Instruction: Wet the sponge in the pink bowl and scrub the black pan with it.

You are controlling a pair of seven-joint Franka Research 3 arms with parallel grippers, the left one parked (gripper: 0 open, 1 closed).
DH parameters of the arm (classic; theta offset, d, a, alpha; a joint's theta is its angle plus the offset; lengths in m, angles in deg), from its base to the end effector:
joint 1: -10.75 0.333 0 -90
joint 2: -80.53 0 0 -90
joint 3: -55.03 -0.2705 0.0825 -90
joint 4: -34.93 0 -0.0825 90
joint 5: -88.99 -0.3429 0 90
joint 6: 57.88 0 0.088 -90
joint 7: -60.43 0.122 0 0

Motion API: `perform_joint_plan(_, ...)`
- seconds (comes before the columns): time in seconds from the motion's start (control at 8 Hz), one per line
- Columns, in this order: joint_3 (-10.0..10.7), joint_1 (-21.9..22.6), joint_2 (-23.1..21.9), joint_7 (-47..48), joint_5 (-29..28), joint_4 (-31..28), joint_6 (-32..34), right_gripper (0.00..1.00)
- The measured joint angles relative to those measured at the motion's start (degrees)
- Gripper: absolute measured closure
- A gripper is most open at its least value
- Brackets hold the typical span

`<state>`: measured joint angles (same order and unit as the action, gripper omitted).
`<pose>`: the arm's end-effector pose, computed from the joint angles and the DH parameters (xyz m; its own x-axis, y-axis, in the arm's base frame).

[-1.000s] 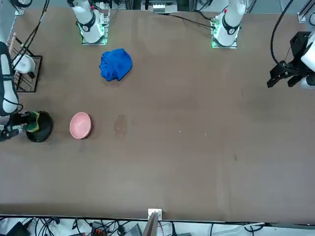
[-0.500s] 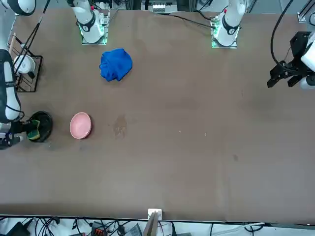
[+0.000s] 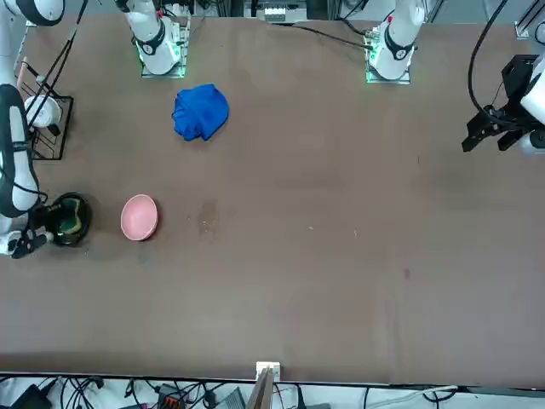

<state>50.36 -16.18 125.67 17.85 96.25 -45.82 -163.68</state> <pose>0.5644 -0.2507 0.1875 0.8735 0.3971 -0.2817 0.3522 -0.9148 -0.1976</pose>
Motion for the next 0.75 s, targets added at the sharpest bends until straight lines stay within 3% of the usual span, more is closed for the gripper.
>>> perform_joint_plan(0.38,0.4,-1.7,0.0,-3.2,4.7,-0.1,-1.5,0.94)
perform_joint_plan(0.75,0.3,-2.2,0.2,-3.3,7.6,-0.2,-8.9,0.94)
